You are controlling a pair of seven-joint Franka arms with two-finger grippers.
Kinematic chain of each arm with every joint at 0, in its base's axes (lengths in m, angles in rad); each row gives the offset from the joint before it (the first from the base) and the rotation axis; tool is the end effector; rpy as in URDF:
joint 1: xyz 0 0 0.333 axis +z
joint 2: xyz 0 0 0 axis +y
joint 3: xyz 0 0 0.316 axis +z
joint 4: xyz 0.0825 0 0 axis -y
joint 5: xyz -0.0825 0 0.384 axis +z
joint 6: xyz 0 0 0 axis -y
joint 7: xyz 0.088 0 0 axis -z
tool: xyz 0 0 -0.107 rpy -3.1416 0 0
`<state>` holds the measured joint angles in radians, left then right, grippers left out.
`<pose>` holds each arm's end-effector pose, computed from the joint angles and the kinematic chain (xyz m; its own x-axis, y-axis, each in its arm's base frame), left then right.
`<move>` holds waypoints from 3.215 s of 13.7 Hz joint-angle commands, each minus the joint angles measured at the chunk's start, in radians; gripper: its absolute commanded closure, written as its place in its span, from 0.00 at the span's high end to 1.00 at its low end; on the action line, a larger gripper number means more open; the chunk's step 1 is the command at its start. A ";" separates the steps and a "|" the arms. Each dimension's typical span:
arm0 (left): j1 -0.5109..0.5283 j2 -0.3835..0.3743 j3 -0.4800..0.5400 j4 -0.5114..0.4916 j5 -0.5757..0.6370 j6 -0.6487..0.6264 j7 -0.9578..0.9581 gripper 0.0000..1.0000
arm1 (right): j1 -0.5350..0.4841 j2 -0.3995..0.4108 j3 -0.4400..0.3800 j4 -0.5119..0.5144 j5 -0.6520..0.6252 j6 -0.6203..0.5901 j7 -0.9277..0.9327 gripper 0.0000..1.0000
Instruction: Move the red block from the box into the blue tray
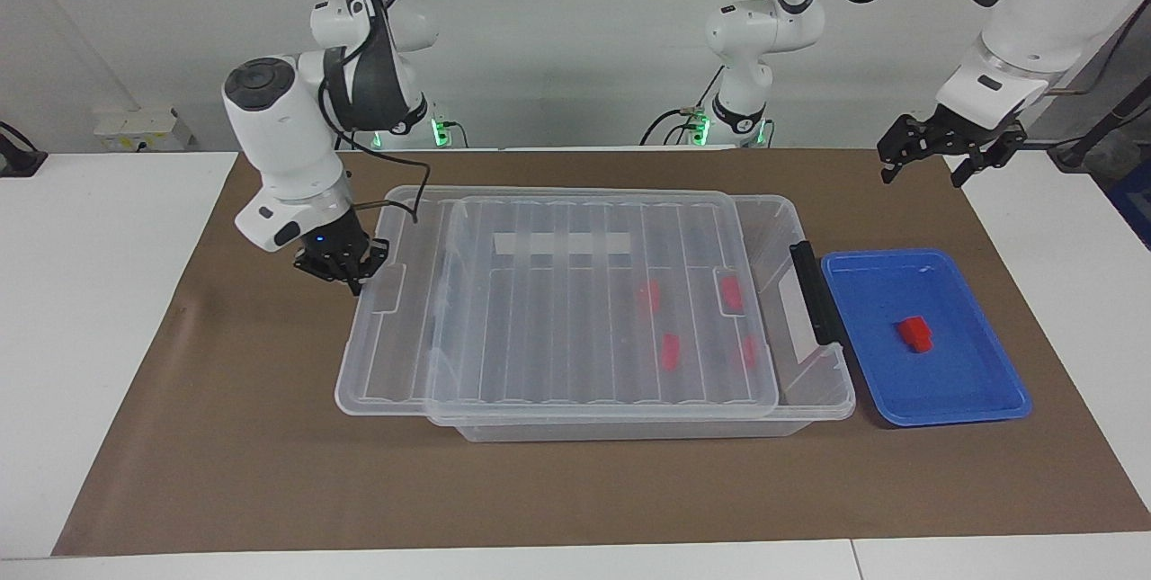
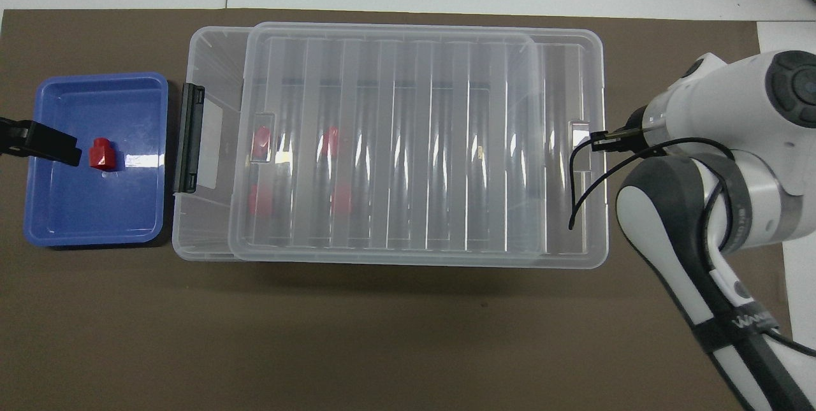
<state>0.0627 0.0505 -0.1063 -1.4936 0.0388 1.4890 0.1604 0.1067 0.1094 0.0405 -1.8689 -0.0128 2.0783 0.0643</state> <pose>0.5616 -0.0184 0.6257 0.9781 -0.1995 -0.0594 -0.2012 -0.9793 -0.0242 0.5937 0.0866 0.4640 0.9911 0.0876 0.1002 0.0879 -0.9961 0.0009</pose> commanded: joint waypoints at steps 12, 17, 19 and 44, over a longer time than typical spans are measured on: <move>-0.210 -0.118 0.148 -0.094 -0.011 0.004 0.018 1.00 | 0.119 -0.017 0.001 0.008 0.011 -0.014 0.100 0.00; -0.204 -0.115 0.148 -0.108 -0.011 0.011 0.018 1.00 | 0.039 -0.066 -0.008 0.010 0.013 -0.085 0.117 0.15; -0.207 -0.113 0.148 -0.108 -0.011 0.013 0.016 1.00 | -0.010 -0.091 -0.008 0.010 0.013 -0.118 0.117 0.78; -0.121 -0.107 0.080 -0.117 -0.014 0.050 0.014 1.00 | -0.133 -0.135 -0.005 0.274 0.007 -0.524 0.031 1.00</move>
<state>-0.0236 -0.0406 -0.0604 -1.5802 0.0375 1.5050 0.1683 -0.0089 -0.0343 0.0266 -1.6079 -0.0145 1.5695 0.1242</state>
